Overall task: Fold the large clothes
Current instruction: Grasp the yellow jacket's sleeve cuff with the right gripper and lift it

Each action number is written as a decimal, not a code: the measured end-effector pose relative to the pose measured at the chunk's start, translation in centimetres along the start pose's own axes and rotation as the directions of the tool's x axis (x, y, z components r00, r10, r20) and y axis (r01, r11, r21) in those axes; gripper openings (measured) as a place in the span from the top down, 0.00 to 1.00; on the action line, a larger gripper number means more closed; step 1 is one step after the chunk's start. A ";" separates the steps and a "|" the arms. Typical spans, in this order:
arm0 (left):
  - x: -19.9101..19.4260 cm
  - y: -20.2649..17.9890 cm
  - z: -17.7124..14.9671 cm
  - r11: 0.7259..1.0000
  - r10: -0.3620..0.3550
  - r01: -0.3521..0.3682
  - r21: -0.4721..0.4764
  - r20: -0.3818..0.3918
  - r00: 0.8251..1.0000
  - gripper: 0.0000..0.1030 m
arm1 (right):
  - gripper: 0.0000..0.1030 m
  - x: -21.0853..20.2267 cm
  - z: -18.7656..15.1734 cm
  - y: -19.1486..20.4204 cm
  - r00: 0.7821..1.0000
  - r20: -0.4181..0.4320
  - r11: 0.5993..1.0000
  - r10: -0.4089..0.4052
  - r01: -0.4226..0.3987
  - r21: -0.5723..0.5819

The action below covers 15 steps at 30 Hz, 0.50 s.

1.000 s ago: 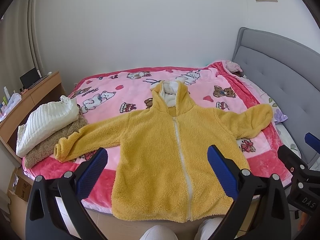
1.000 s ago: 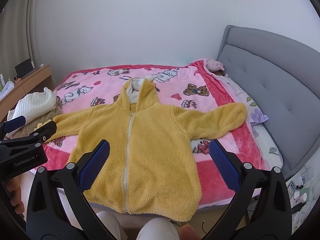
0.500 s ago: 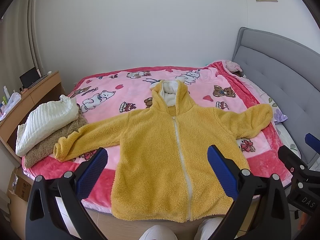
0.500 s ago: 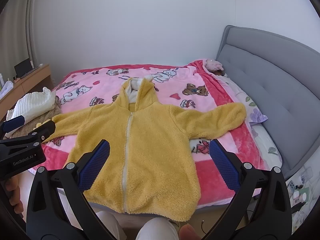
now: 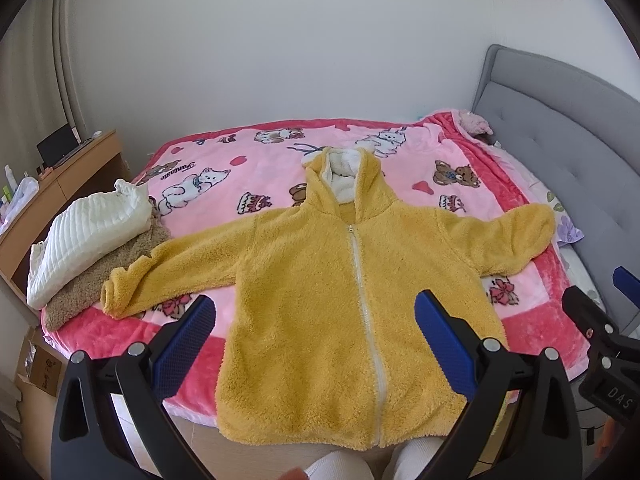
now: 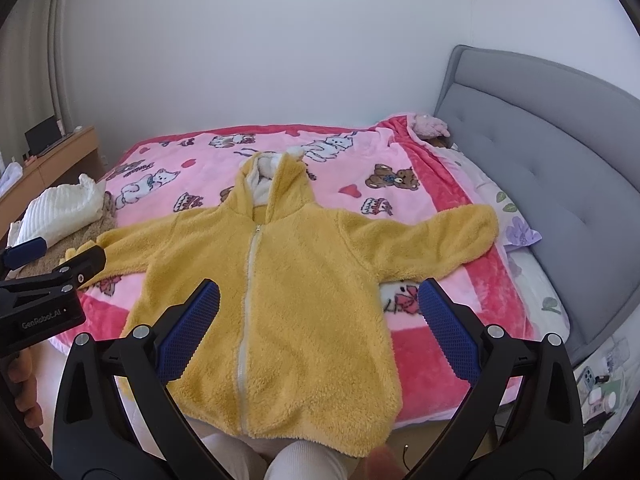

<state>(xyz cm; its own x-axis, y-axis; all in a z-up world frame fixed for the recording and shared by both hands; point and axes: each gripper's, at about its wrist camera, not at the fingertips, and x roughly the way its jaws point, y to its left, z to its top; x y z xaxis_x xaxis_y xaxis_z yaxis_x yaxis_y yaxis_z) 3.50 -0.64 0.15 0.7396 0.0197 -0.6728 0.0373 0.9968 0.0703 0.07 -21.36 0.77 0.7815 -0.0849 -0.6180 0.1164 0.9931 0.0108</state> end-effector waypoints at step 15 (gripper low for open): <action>15.5 -8.4 7.6 0.997 -0.057 0.055 -0.048 -0.028 0.998 0.05 | 0.08 17.6 5.7 -12.5 0.986 0.053 0.974 -0.156 0.145 0.175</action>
<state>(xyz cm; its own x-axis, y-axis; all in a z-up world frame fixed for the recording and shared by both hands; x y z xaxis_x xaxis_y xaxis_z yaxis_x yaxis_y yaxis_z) 19.73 -9.24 -5.25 0.7169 -0.0347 -0.6963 0.0462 0.9989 -0.0022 15.86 -35.77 -5.73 0.7849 -0.2430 -0.5700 0.3339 0.9408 0.0587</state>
